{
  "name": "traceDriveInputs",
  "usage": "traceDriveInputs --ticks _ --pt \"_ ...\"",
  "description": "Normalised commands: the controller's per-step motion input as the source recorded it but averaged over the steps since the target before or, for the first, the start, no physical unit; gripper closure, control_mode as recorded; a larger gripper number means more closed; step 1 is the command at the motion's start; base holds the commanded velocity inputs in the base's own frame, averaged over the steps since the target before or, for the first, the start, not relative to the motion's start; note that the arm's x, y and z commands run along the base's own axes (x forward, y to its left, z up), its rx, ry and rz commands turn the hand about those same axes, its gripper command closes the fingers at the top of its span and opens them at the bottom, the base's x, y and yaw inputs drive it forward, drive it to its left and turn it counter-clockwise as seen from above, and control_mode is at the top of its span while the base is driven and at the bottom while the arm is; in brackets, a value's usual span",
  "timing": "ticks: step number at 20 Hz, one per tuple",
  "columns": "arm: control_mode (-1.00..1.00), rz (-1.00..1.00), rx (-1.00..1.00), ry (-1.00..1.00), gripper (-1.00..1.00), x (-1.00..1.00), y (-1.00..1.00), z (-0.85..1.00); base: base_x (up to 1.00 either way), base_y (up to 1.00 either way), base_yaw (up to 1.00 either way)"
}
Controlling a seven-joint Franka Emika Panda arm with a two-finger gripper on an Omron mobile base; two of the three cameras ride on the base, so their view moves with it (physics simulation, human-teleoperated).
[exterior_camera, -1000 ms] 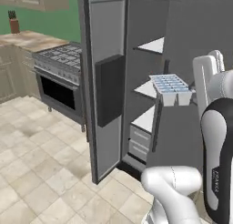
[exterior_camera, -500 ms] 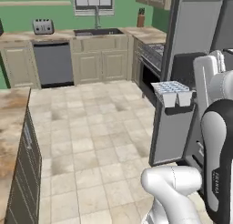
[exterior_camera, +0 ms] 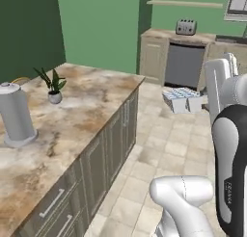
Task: Open the freezer door, pick up the ice cube tray from the freezer, and place it on the dining counter.
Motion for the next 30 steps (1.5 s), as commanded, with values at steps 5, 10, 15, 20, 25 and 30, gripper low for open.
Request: traceDriveInputs --ticks 5,10,15,20,25,30 --pt "1.00 0.00 0.00 0.00 1.00 0.00 0.00 0.00 0.19 -0.07 0.93" --pt "1.00 0.00 0.00 0.00 1.00 0.00 0.00 0.00 0.06 -0.10 0.91" --pt "1.00 0.00 0.00 0.00 1.00 0.00 0.00 0.00 0.00 0.00 0.86" --pt "1.00 0.00 0.00 0.00 1.00 0.00 0.00 0.00 0.15 0.00 0.59" --pt "1.00 0.00 0.00 0.00 1.00 0.00 0.00 0.00 0.59 0.03 0.18" --pt "1.00 0.00 0.00 0.00 1.00 0.00 0.00 0.00 0.61 0.16 -0.07"
